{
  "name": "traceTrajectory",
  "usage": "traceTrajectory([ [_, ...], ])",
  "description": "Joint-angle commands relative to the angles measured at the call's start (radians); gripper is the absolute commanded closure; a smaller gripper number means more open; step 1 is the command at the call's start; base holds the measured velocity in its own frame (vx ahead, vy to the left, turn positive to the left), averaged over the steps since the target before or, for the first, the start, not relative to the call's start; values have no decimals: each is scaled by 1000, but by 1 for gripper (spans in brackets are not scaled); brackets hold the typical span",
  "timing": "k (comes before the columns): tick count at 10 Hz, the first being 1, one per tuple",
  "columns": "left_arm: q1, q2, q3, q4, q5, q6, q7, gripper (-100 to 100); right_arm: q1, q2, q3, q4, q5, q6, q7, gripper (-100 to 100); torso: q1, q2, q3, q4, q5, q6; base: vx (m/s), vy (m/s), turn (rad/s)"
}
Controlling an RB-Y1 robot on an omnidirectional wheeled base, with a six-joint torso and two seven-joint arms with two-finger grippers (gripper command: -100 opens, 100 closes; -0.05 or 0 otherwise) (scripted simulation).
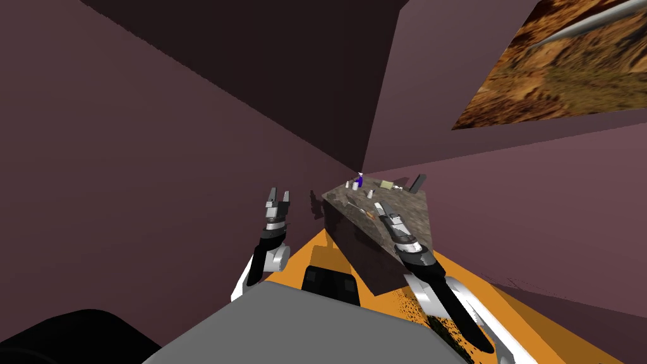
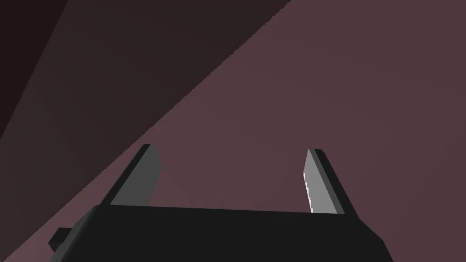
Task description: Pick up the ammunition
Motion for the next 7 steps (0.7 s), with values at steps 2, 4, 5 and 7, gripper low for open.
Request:
traceTrajectory([
  [2,0,0,0,0,0,0,0,0,-14,-65,-10,45,27,4,7,-100,0,0,0,0,0,0,-45,14,43],
  [4,0,0,0,0,0,0,0,0,-23,-120,-16,84,52,7,14,-100,1,0,0,0,0,0,-47,23,51],
  [5,0,0,0,0,0,0,0,0,-32,-157,-21,125,78,9,21,-100,1,0,0,0,0,0,-44,24,56],
  [7,0,0,0,0,0,0,0,0,-39,-212,-25,167,103,11,28,-100,0,-1,0,0,0,0,-33,20,58],
])
